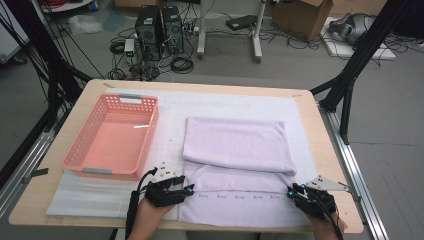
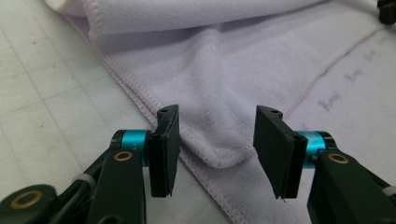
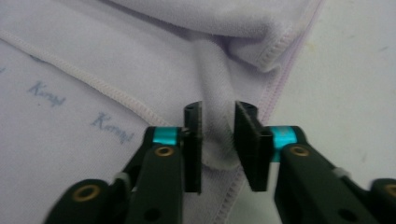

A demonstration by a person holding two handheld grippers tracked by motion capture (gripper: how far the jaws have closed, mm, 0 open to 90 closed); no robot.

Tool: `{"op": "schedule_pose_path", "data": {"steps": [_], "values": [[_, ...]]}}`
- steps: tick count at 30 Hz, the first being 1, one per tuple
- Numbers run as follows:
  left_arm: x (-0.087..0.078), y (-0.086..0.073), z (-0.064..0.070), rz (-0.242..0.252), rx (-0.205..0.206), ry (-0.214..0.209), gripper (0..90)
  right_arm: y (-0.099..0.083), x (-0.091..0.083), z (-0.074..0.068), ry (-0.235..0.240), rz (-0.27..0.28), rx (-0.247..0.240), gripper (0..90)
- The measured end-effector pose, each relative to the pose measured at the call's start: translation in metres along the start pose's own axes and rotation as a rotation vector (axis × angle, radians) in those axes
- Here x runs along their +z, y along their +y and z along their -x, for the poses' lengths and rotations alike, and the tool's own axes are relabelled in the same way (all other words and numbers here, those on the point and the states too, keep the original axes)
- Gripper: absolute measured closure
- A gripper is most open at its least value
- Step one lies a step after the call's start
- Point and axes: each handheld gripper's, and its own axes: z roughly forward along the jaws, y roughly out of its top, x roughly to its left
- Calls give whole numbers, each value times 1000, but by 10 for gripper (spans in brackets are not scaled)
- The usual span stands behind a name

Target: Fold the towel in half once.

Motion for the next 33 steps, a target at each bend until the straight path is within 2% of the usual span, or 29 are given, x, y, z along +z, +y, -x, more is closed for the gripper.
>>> {"op": "schedule_pose_path", "data": {"steps": [1, 2, 4, 5, 12, 18, 21, 24, 27, 33], "values": [[0, 0, 2, -4, 12, 22, 600, 1, 0, -1, -1, -5, -6, 838], [1, 0, 3, -10, 30, 24, 708, 2, 0, -2, -3, -10, -15, 860], [1, 0, 6, -12, 53, 30, 830, 2, -1, -4, -16, -13, -32, 871], [0, 0, 7, -7, 55, 30, 839, 2, -1, -4, -16, -12, -28, 872], [-22, -1, 5, 61, 8, -51, 843, -3, -24, -2, 28, 34, -7, 872], [-35, -13, 17, 59, 1, -104, 842, -14, -42, -7, 54, 39, 2, 876], [-41, -19, 23, 64, -31, -140, 843, -22, -50, -9, 63, 40, 12, 877], [-45, -22, 27, 59, -16, -131, 843, -28, -58, -12, 65, 45, 14, 877], [-51, -27, 29, 60, -24, -134, 843, -31, -63, -16, 71, 50, 20, 878], [-59, -41, 37, 26, -21, -130, 823, -40, -69, -24, 92, 32, 19, 877]]}}
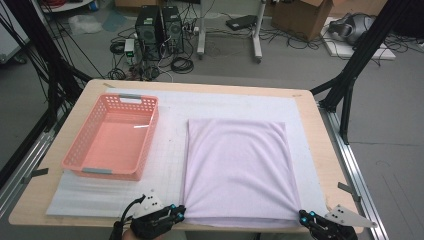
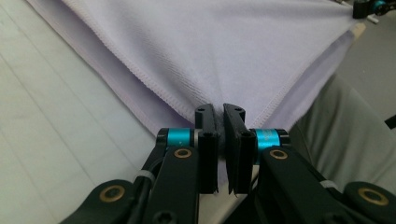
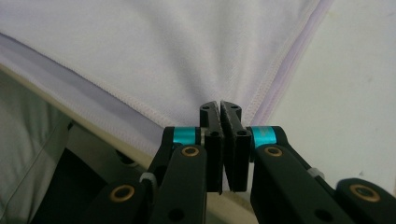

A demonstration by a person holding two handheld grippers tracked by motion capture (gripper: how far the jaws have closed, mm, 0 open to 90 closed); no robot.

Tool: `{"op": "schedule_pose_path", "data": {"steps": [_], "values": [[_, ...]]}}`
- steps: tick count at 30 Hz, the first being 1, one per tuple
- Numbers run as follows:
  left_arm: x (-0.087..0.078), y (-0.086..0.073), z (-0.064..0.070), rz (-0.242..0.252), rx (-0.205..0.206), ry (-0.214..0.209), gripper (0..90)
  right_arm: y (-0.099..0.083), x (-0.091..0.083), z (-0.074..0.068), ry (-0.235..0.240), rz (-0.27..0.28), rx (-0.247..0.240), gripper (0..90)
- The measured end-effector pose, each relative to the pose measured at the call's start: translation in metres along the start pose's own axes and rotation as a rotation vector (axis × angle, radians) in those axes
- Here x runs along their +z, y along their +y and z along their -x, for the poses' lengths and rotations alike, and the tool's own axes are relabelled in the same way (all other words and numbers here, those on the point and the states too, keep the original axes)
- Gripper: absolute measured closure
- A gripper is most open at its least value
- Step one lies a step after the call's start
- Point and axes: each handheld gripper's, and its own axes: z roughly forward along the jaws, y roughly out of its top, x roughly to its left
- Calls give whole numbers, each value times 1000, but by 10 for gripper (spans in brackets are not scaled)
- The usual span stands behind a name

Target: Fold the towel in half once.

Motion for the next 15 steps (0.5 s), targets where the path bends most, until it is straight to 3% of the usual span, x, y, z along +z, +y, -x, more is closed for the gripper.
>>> {"op": "schedule_pose_path", "data": {"steps": [3, 4, 6, 8, 11, 15], "values": [[0, 1, -4, 11, -31, 22, 624, -4, 5, 0, -23, -47, 13, 781], [0, 3, -6, 28, -38, 27, 566, -3, 4, 2, -30, -41, 28, 725], [-2, 6, -12, 63, -47, 36, 528, -1, 0, 5, -36, -4, 58, 722], [-3, 11, -20, 92, -65, 39, 517, 2, -1, 10, -52, 24, 66, 741], [1, 17, -30, 107, -89, 36, 538, 7, 8, 16, -64, 14, 71, 765], [18, 21, -36, 60, -97, 30, 550, 13, 27, 18, -62, -23, 52, 760]]}}
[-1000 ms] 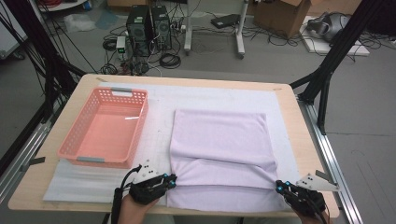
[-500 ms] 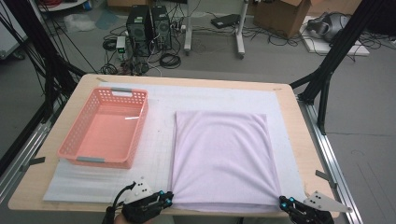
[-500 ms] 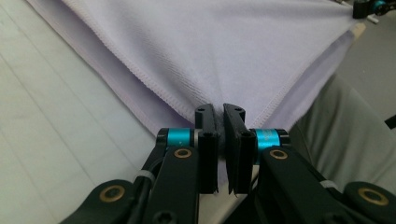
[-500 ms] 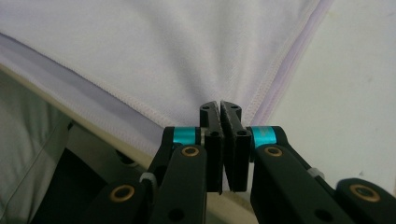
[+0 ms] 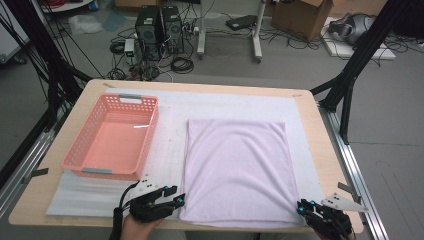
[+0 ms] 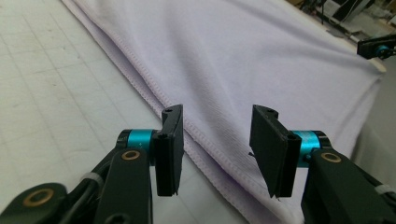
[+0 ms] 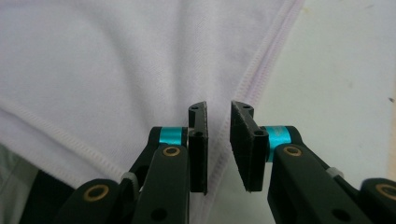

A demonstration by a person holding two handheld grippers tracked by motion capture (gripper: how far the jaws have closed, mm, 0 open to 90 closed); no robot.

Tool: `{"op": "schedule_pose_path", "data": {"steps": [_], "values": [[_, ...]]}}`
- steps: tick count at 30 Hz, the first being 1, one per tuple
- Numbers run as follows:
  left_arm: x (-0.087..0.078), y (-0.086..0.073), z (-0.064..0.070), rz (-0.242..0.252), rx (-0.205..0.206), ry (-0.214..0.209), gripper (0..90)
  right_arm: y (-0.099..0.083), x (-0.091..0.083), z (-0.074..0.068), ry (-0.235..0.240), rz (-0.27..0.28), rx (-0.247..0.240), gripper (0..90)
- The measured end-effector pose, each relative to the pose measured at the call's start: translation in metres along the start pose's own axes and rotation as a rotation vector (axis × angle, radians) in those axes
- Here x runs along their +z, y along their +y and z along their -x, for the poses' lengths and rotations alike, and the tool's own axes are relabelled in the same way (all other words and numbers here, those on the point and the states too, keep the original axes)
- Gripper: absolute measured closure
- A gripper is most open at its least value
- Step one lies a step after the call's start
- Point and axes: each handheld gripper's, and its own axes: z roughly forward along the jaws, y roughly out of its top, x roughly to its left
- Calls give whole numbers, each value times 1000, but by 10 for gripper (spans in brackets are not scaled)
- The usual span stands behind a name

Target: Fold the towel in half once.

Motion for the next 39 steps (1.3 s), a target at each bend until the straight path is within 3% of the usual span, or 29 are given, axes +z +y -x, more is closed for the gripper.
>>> {"op": "schedule_pose_path", "data": {"steps": [3, 6, 7, 9, 11, 17, 21, 23, 25, 28, 31, 33, 35, 39], "values": [[11, 0, 1, -41, 9, -7, 553, 5, 10, -1, 0, -21, -13, 762], [17, -3, 8, -75, 60, 0, 591, 6, 14, 0, -2, -33, -3, 842], [17, -4, 11, -76, 78, 19, 628, 6, 14, 0, 4, -34, -4, 881], [17, -4, 16, -92, 124, 61, 813, 6, 13, 0, 6, -33, -12, 888], [15, -3, 18, -89, 130, 73, 861, 6, 12, -1, -2, -28, -27, 893], [-4, 0, 12, -34, 67, 42, 869, 2, -5, 3, 7, 12, 5, 900], [-10, -2, 11, -27, 53, 30, 865, -4, -19, 8, -1, 35, 28, 900], [-7, -4, 10, -29, 36, 46, 799, -6, -21, 10, 14, 43, 51, 894], [-4, -4, 11, -28, 25, 32, 683, -6, -18, 8, 18, 42, 51, 868], [-4, -7, 15, -40, 33, 1, 627, -4, -12, 2, 32, 16, 26, 755], [1, -11, 17, -73, 29, -3, 611, -3, -3, -2, 29, -4, 6, 699], [3, -14, 20, -84, 55, 10, 665, -3, 3, -4, 7, -35, -29, 761], [3, -14, 24, -89, 81, 28, 825, -1, 3, -4, -9, -41, -58, 872], [-8, -8, 22, -51, 70, 12, 859, -2, -5, -5, -21, -34, -71, 886]]}}
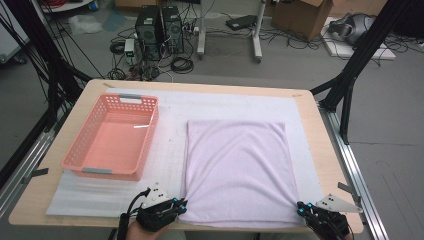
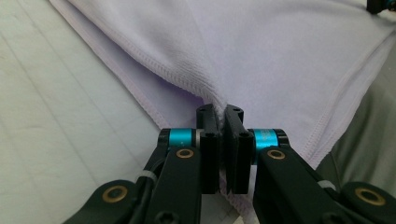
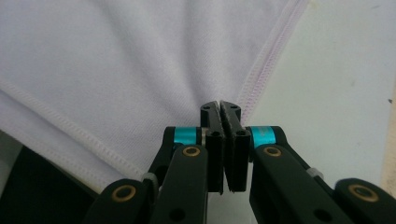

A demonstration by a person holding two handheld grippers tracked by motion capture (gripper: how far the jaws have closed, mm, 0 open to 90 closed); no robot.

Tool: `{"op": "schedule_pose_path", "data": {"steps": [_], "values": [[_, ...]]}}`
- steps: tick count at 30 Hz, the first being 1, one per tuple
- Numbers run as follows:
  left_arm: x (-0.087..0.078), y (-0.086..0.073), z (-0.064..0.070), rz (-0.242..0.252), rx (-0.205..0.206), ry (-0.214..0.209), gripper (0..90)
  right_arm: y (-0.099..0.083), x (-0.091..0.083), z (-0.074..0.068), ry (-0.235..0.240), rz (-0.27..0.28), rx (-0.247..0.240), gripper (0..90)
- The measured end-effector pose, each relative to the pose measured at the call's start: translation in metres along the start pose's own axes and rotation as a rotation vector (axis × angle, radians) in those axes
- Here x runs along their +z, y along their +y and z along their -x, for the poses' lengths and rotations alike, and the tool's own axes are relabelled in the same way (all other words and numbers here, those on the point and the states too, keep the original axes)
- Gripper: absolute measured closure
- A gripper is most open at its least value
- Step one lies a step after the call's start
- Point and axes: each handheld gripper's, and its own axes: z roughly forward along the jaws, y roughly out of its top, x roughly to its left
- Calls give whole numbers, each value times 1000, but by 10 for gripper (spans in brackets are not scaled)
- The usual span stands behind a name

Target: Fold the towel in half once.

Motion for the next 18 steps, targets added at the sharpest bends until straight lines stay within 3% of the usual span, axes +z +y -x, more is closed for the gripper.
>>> {"op": "schedule_pose_path", "data": {"steps": [6, 9, 11, 13, 14, 15, 18], "values": [[-16, -5, 0, 26, -46, -52, 859, -2, -21, 0, 35, 39, 34, 889], [-18, -6, 1, 18, -35, -55, 857, -3, -29, -1, 44, 50, 44, 889], [-14, -9, 2, -12, -27, -53, 844, -6, -27, -3, 40, 19, 31, 888], [-9, -12, 2, -35, -19, -38, 744, -9, -20, -4, 34, -12, 27, 874], [-9, -11, 2, -18, -27, -19, 658, -10, -18, -4, 32, -24, 27, 846], [-10, -10, 2, -5, -29, -8, 577, -11, -18, -3, 24, -17, 42, 762], [-15, -6, -3, 58, -30, 24, 540, -9, -24, 0, 16, 42, 72, 705]]}}
